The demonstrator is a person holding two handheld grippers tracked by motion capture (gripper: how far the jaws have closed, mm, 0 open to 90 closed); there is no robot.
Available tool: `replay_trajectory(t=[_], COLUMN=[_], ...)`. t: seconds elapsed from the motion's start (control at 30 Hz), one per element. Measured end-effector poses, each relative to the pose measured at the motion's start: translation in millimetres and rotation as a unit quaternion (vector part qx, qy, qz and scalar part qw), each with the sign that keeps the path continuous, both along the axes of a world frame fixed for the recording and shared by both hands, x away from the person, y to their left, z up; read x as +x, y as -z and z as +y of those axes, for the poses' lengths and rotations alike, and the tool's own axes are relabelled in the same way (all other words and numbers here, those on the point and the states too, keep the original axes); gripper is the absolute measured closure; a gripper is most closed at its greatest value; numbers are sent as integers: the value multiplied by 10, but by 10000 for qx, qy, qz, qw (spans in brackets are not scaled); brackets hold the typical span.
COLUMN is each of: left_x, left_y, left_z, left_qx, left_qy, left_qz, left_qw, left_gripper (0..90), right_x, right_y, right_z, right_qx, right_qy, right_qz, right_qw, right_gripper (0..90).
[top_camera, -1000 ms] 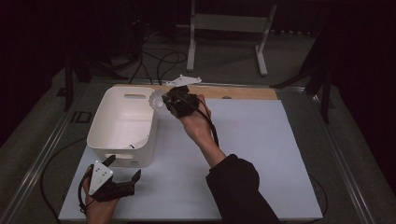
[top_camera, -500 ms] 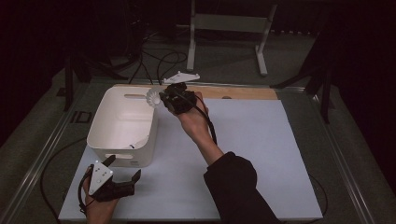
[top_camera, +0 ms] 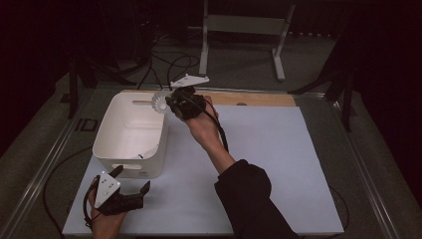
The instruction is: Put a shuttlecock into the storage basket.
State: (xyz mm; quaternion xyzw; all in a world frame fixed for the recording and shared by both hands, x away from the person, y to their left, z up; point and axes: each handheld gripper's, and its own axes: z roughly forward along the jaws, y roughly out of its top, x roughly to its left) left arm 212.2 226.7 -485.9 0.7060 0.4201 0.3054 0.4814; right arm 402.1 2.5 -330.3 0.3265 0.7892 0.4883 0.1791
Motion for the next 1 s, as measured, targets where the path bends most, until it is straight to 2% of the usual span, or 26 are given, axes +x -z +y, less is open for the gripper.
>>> replay_trajectory(t=[0.5,1.0], left_x=[1,3], left_y=[1,0], left_z=[-1,-4], left_qx=[-1,-5], left_qy=[-6,2], left_qz=[0,-1], left_qw=[10000,10000], left_gripper=[0,0], right_x=[34,17], right_y=[12,56], right_z=[93,215], right_qx=[-45,-39], right_qy=[-52,-165], right_qz=[-66,14], right_qw=[10000,9999], right_gripper=[888,886])
